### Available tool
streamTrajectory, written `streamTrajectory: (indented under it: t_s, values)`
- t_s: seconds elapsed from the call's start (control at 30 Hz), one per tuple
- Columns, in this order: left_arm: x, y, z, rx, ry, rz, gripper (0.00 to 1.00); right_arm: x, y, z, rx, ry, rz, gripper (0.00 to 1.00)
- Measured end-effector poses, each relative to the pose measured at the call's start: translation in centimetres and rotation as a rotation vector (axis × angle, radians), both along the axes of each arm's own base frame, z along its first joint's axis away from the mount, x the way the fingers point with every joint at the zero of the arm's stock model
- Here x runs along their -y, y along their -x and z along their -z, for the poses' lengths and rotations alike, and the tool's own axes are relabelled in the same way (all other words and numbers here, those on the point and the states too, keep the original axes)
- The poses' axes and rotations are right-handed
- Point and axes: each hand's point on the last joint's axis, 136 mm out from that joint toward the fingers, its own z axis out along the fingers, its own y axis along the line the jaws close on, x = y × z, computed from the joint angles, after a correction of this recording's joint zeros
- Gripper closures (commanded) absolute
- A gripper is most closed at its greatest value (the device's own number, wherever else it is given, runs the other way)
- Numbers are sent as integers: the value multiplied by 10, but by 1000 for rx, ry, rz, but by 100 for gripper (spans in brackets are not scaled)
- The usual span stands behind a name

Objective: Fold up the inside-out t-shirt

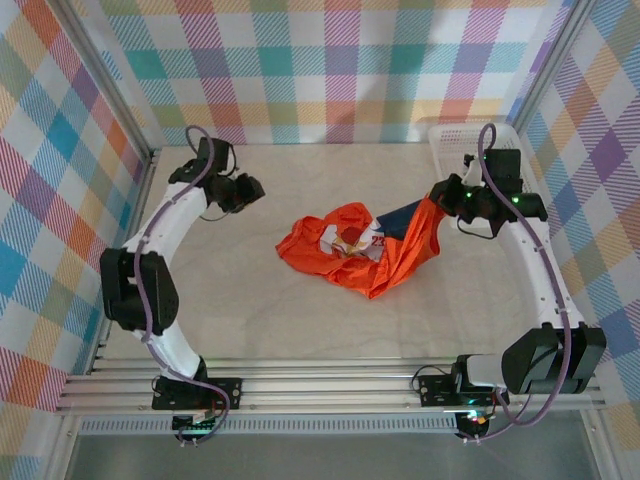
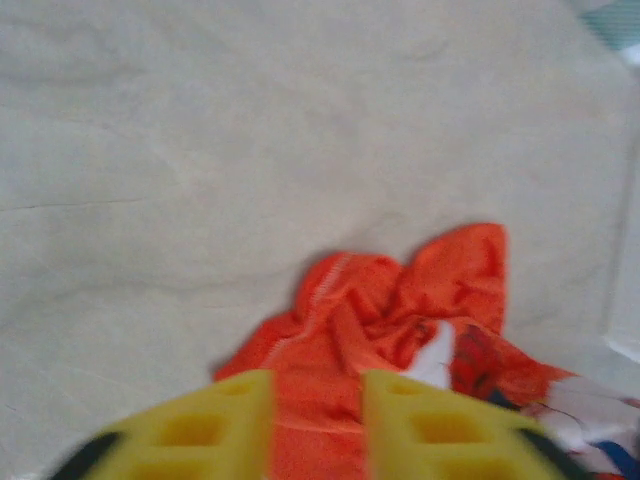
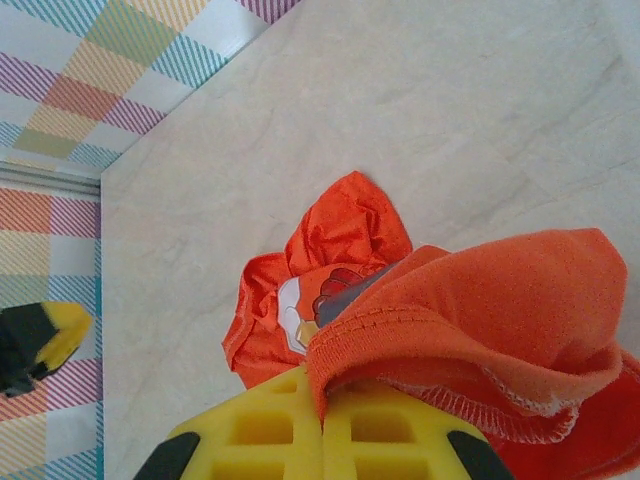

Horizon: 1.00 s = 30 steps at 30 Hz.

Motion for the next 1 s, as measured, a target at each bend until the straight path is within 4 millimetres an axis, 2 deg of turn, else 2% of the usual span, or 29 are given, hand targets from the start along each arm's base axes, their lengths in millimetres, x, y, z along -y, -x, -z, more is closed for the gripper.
streamTrajectory:
  t_s: [0.07, 0.17, 0.23, 0.33, 0.43, 0.6, 0.77, 1.0]
  values:
    - [14, 7, -4, 18, -4, 50, 45, 0, 0, 0, 0, -2, -1, 100]
    - [40, 25, 16, -10, -42, 160, 46, -1, 0, 0, 0, -4, -4, 100]
    - [56, 42, 35, -42, -95, 240, 50, -1, 0, 0, 0, -5, -3, 100]
    - [77, 65, 60, -66, -219, 372, 63, 0, 0, 0, 1, -2, -3, 100]
    - [86, 75, 81, -82, -352, 457, 71, 0, 0, 0, 2, 1, -5, 100]
    - [74, 78, 120, -148, -547, 511, 74, 0, 0, 0, 1, -1, -7, 100]
    - [58, 76, 145, -207, -688, 521, 74, 0, -1, 2, -5, 0, -9, 100]
    - [45, 73, 158, -234, -776, 507, 74, 1, -2, 4, -10, -6, -9, 100]
